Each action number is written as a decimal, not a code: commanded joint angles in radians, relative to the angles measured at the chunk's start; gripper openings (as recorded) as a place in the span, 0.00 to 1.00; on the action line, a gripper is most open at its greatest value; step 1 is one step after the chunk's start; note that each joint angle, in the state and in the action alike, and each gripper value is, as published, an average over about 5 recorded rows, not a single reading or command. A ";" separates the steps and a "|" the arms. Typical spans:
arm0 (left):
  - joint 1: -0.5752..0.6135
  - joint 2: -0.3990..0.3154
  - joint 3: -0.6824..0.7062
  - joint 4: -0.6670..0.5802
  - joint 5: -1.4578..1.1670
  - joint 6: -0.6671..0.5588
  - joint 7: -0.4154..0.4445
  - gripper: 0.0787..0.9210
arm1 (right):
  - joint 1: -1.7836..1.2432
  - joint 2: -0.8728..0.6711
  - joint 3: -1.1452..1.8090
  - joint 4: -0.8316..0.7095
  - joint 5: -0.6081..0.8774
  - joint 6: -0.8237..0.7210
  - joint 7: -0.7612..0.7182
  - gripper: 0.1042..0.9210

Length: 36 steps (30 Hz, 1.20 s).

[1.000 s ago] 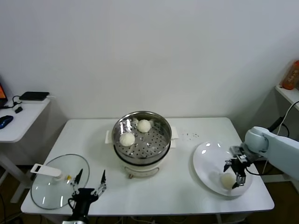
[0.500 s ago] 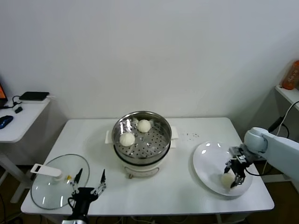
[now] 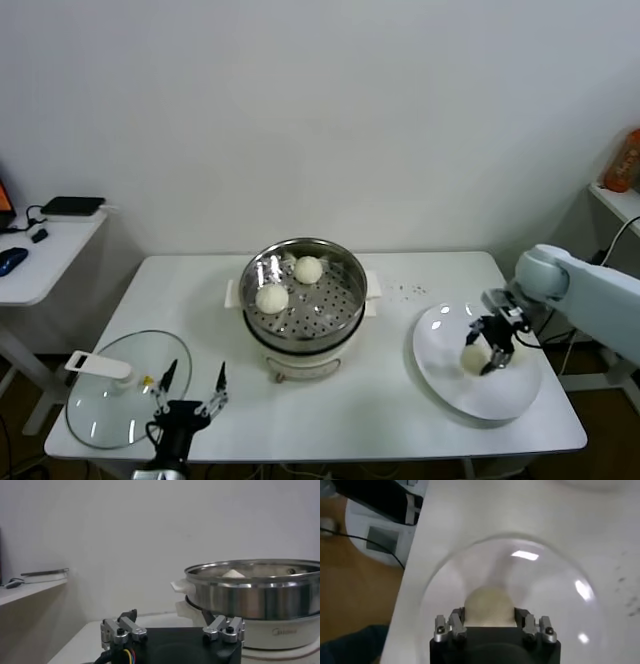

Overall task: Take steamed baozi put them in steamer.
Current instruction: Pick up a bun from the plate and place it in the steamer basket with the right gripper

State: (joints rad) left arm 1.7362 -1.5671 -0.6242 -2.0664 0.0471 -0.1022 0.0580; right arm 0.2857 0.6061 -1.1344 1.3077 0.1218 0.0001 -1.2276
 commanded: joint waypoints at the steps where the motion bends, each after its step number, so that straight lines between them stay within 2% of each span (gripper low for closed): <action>1: 0.002 0.000 0.001 -0.002 0.004 0.002 0.001 0.88 | 0.413 0.109 -0.147 0.144 0.016 0.172 -0.024 0.67; 8: 0.009 -0.001 -0.004 -0.011 0.001 0.003 0.000 0.88 | 0.533 0.241 -0.120 0.211 -0.050 0.297 -0.017 0.67; 14: 0.014 -0.002 -0.010 -0.021 -0.004 0.004 0.000 0.88 | 0.519 0.362 -0.078 0.225 -0.103 0.325 0.000 0.67; 27: 0.031 0.002 -0.024 -0.041 -0.018 0.008 0.001 0.88 | 0.362 0.647 -0.050 0.097 -0.207 0.333 0.015 0.66; 36: 0.038 0.003 -0.029 -0.046 -0.023 0.011 0.000 0.88 | 0.298 0.733 -0.093 -0.005 -0.210 0.344 0.024 0.65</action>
State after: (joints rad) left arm 1.7739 -1.5641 -0.6525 -2.1086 0.0268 -0.0940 0.0584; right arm 0.6403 1.1925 -1.2031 1.3923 -0.0612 0.3201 -1.2091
